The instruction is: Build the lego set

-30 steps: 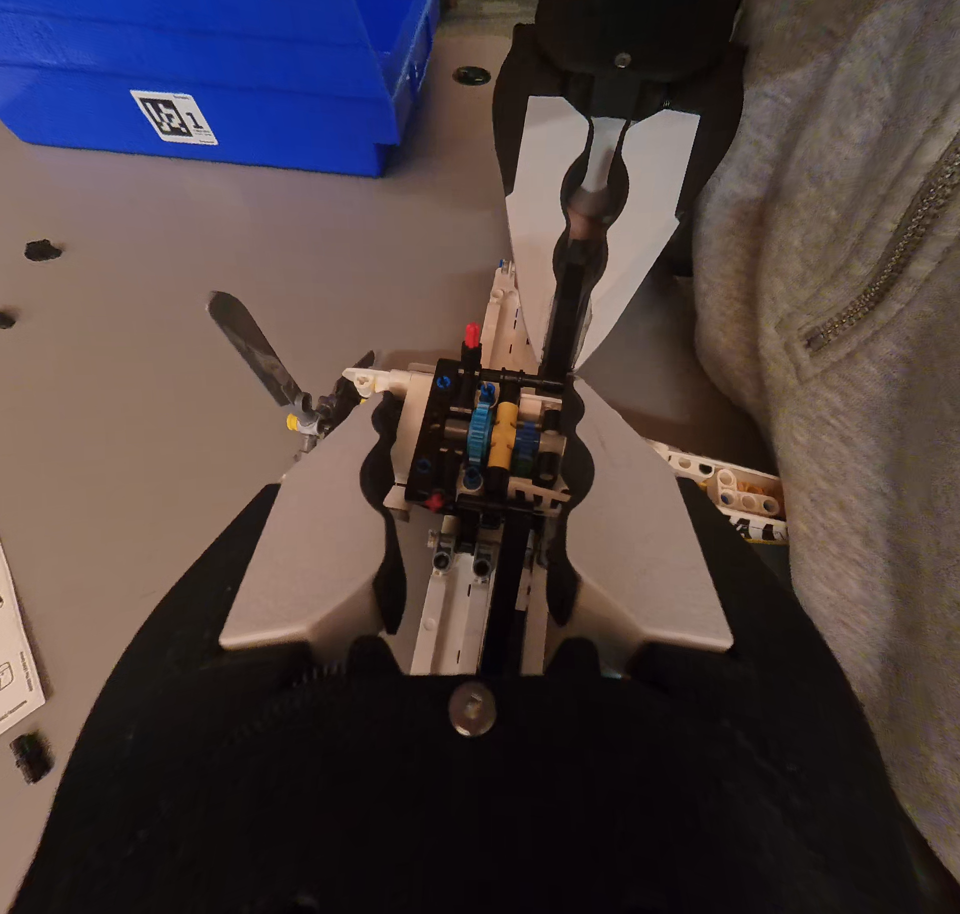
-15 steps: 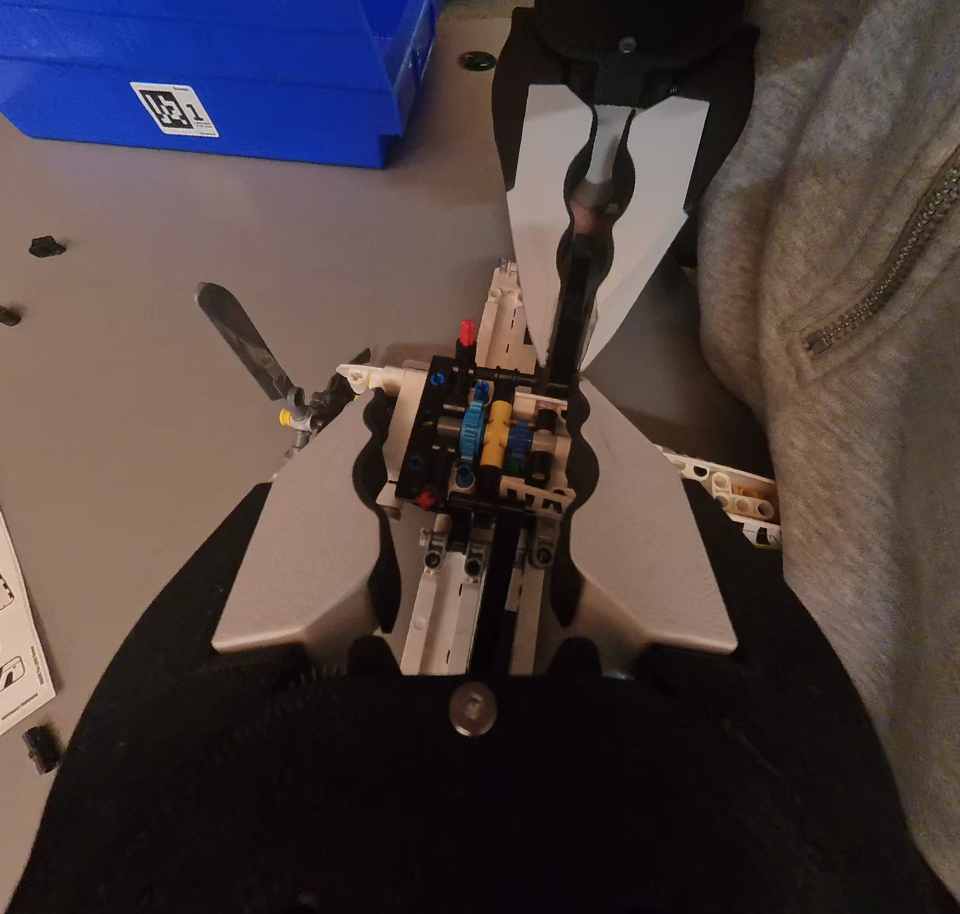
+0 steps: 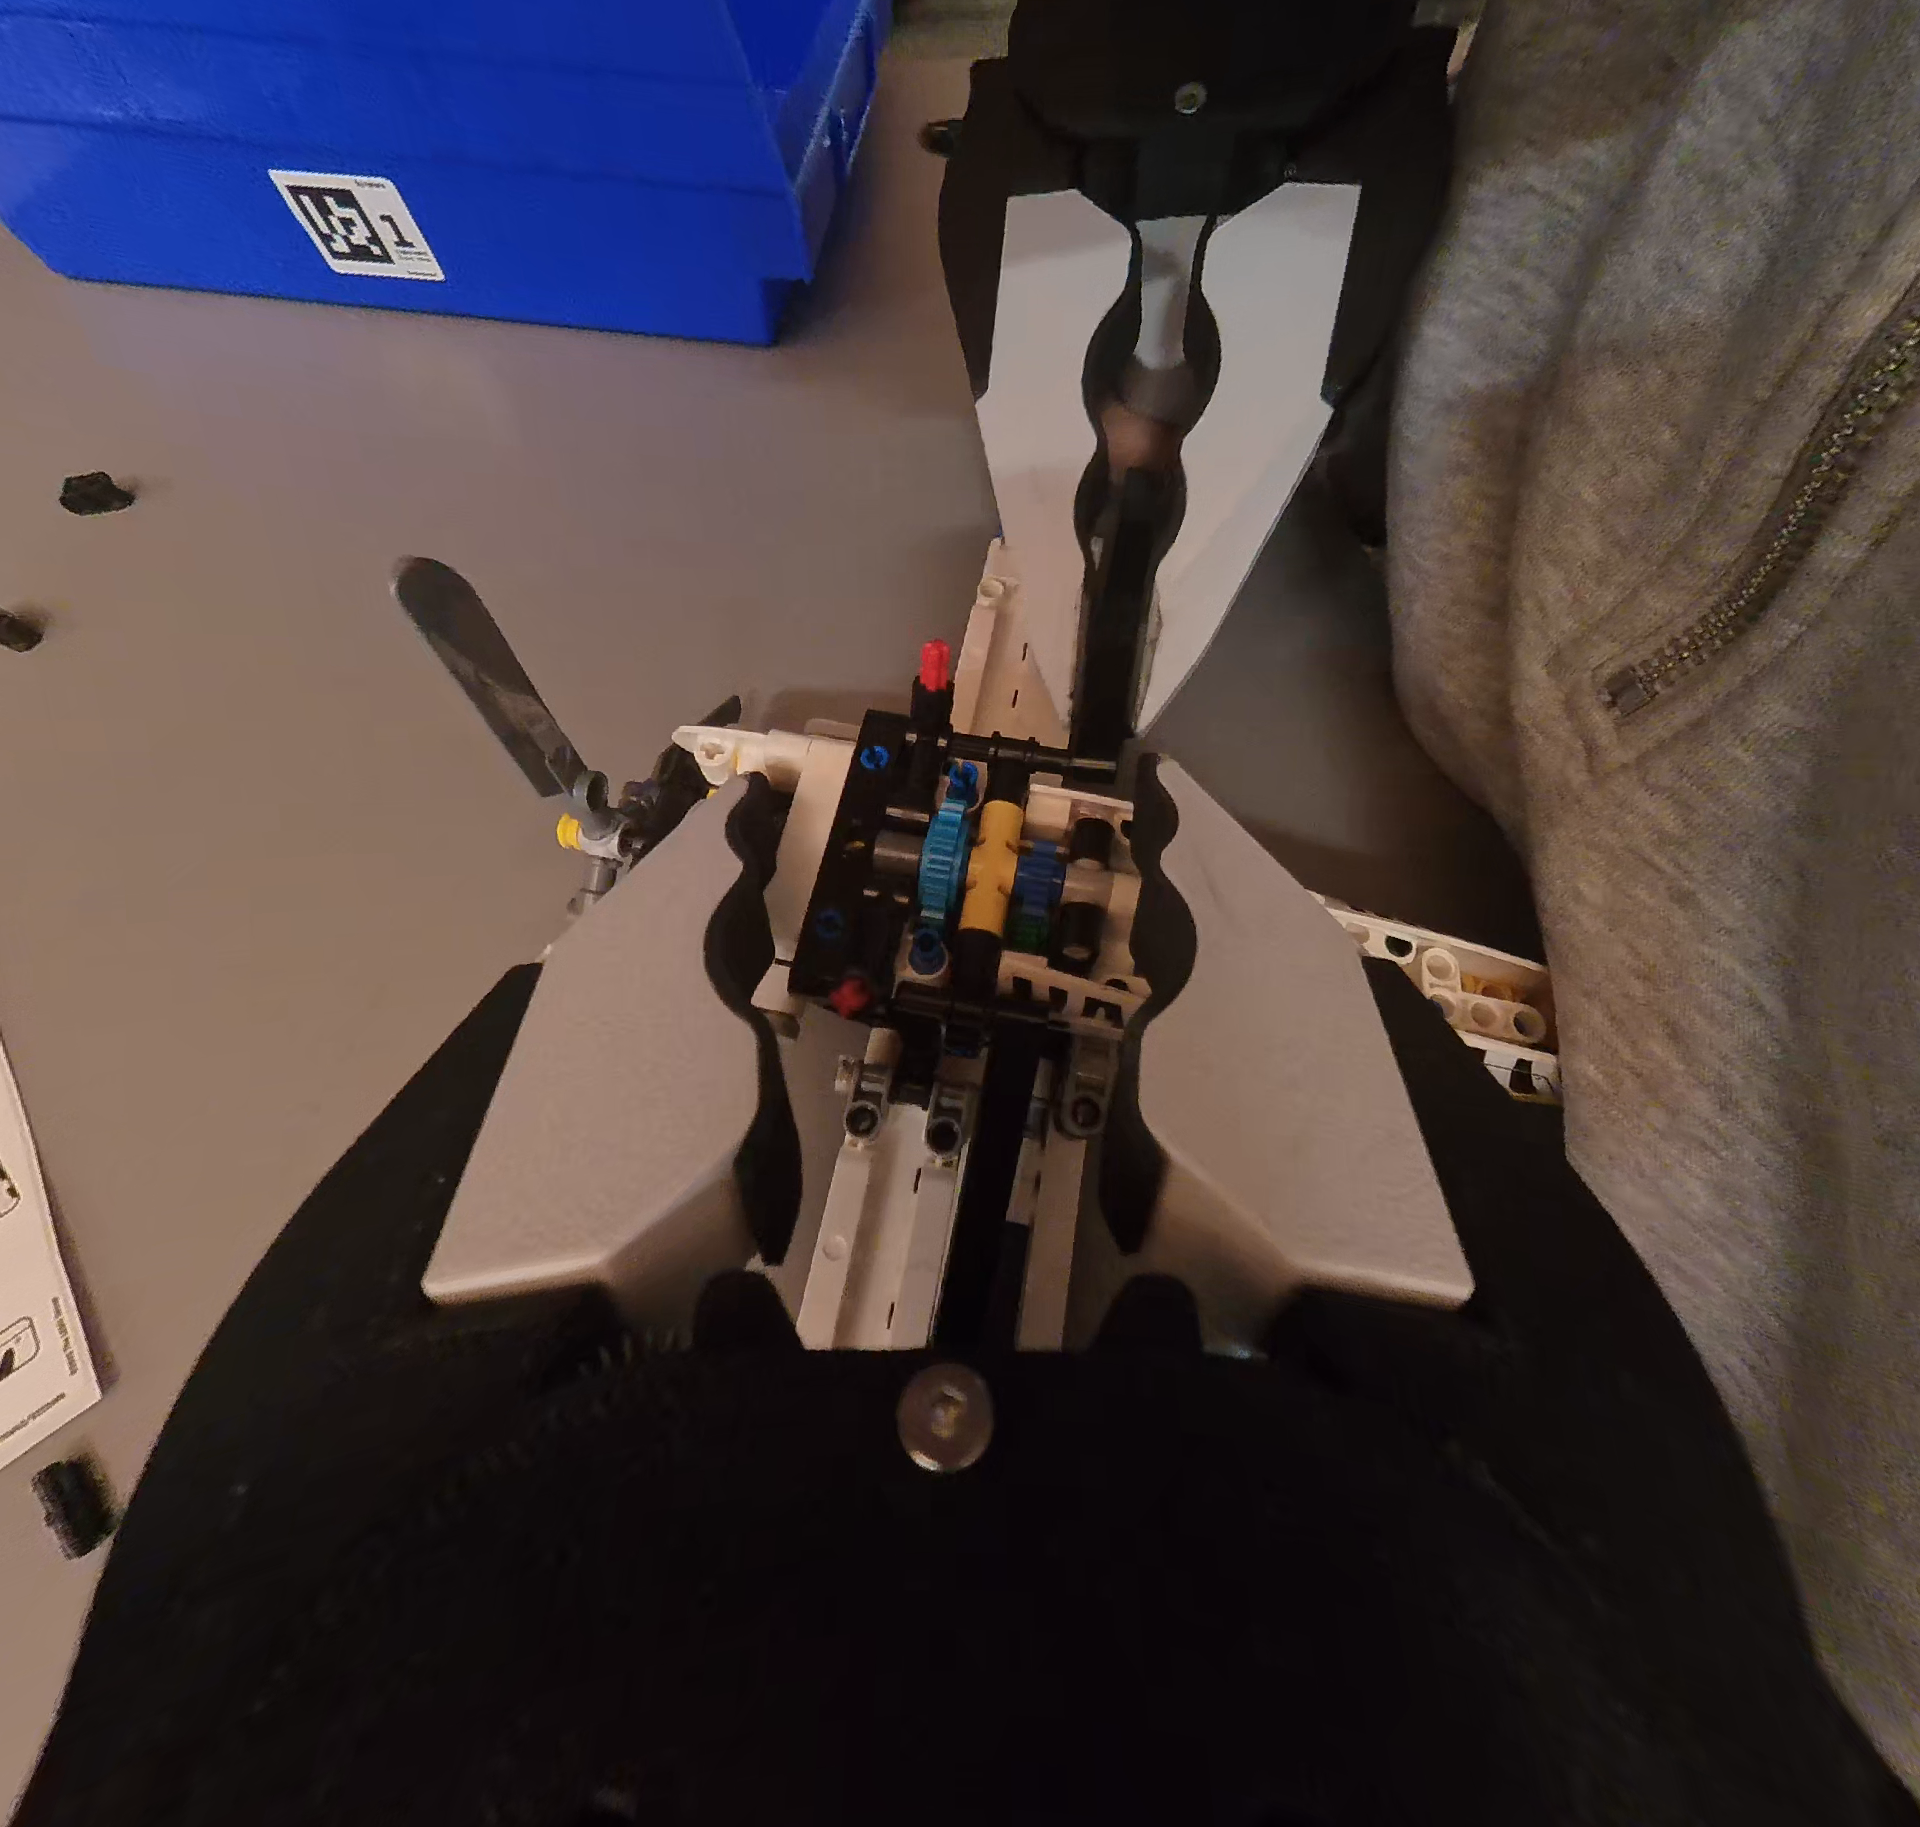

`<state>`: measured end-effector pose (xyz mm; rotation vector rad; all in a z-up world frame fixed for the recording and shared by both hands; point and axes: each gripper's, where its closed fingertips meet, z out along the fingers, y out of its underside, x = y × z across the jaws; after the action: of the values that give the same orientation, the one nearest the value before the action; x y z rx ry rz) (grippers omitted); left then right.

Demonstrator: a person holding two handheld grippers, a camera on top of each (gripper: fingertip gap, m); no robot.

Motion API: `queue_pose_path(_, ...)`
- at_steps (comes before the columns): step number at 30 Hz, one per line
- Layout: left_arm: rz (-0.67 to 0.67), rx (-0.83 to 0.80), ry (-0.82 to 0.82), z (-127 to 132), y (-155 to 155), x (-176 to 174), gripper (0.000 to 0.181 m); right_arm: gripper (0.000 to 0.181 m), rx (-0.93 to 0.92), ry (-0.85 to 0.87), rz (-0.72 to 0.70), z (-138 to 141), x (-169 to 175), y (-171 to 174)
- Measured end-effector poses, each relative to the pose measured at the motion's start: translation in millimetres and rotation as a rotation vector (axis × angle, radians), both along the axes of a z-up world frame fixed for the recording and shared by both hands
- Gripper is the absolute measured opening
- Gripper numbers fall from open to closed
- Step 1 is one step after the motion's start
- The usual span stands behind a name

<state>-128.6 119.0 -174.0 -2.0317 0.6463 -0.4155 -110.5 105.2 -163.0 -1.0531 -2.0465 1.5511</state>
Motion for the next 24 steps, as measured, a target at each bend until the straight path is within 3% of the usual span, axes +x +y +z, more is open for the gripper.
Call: queue_pose_path(24, 0.018, -0.010, -0.026, 0, 2, -5, 0.066, 0.007, -0.073, -0.147, -0.036, -12, -5, 1)
